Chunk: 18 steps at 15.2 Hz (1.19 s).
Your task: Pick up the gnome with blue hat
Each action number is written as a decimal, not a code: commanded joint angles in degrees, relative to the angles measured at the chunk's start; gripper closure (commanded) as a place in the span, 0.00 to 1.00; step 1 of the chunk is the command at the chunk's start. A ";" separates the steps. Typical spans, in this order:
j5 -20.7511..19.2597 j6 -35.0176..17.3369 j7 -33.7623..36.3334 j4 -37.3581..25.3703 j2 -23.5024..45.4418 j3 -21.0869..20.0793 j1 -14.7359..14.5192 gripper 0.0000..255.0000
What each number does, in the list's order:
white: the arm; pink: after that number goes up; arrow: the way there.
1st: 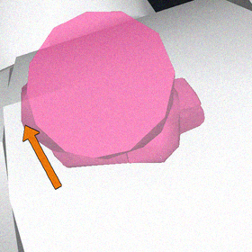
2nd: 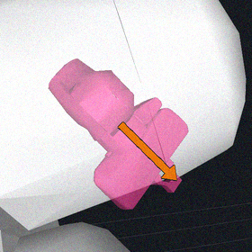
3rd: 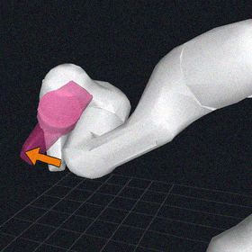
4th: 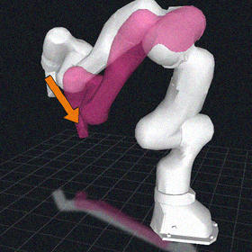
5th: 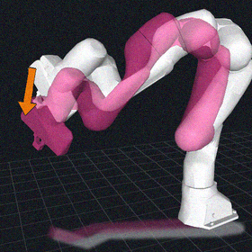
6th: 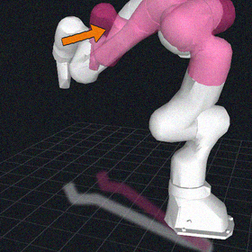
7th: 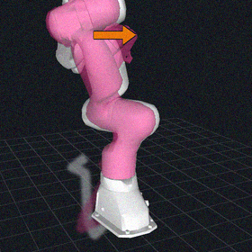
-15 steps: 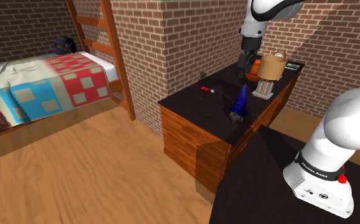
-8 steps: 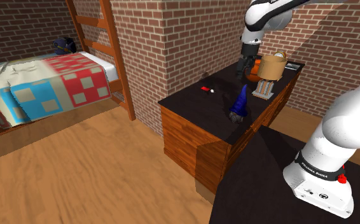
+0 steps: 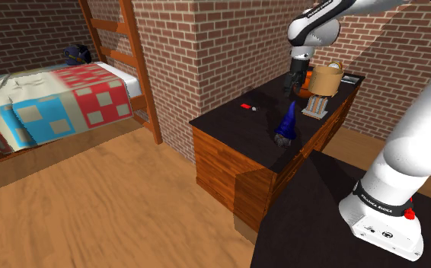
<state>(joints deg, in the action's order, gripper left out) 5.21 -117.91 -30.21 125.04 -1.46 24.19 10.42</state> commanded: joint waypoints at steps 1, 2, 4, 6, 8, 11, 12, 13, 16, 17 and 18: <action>2.29 -1.18 -2.56 -2.46 4.39 1.25 1.08 0.00; 3.47 -1.43 -3.70 -3.89 6.50 1.67 1.71 0.00; 5.90 -1.74 -5.90 -6.93 10.75 2.30 3.15 0.00; 8.35 -1.77 -7.96 -10.22 15.02 2.68 4.82 0.00; 10.71 -1.56 -9.78 -13.75 19.29 2.77 6.75 0.00; 13.56 -0.94 -11.77 -18.82 24.91 2.51 9.65 0.00; 13.82 -1.52 -11.97 -18.61 25.34 2.34 9.77 0.00; 14.10 -2.09 -12.19 -18.42 25.78 2.20 9.87 0.00; 14.97 -3.78 -12.86 -17.93 27.16 1.75 10.16 0.00; 15.27 -4.33 -13.09 -17.80 27.63 1.60 10.27 0.00; 15.57 -4.88 -13.32 -17.67 28.11 1.43 10.38 0.00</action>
<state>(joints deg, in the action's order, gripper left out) 20.41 -122.15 -43.20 107.31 26.01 25.81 20.61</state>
